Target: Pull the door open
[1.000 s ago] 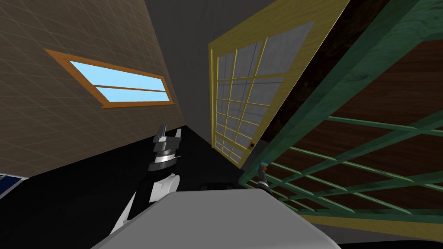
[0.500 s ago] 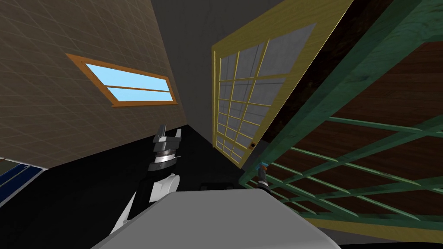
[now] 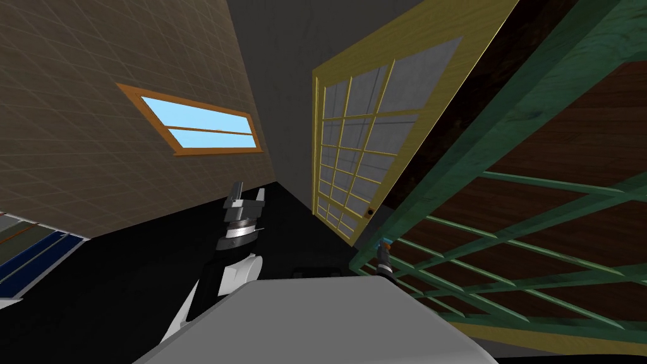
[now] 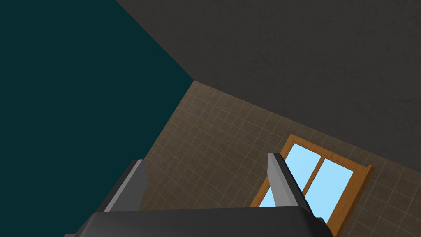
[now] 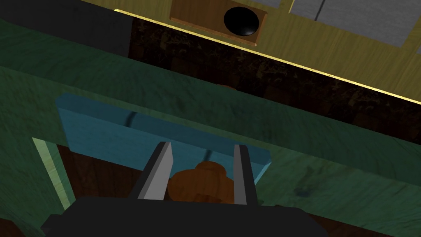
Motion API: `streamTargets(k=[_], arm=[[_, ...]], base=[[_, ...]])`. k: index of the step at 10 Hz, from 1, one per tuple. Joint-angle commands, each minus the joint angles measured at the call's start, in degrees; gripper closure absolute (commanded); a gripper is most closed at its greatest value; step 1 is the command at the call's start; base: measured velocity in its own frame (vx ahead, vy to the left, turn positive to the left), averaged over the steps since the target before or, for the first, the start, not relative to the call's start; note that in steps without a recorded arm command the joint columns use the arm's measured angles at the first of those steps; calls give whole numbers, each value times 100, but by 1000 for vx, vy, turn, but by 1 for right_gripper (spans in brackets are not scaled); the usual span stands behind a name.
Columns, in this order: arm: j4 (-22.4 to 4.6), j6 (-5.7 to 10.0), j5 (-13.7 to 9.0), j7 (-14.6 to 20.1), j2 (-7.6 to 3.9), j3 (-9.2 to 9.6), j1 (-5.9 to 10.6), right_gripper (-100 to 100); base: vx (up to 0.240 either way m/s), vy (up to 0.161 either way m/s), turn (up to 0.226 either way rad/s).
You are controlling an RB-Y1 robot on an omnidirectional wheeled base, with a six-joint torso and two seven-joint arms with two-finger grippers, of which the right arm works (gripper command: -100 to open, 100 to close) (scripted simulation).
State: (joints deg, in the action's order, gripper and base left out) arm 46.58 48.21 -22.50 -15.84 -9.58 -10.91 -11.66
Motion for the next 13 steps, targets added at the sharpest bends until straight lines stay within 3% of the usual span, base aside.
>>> streamTargets(k=[1,5,9,11,13], arm=[[141,-72,-68,44,-88,-130,-194,100],[176,-46,-144,743,-120,-84,-231,100],[176,-46,-144,761,-120,-84,-231,100],[199,-28,-195,1146,-141,-53,-257,100],[199,-28,-195,1239,-141,-53,-257,100]], base=[[-15,-3,12],[-43,-14,70],[-10,6,5],[-36,2,89],[-36,-11,29]])
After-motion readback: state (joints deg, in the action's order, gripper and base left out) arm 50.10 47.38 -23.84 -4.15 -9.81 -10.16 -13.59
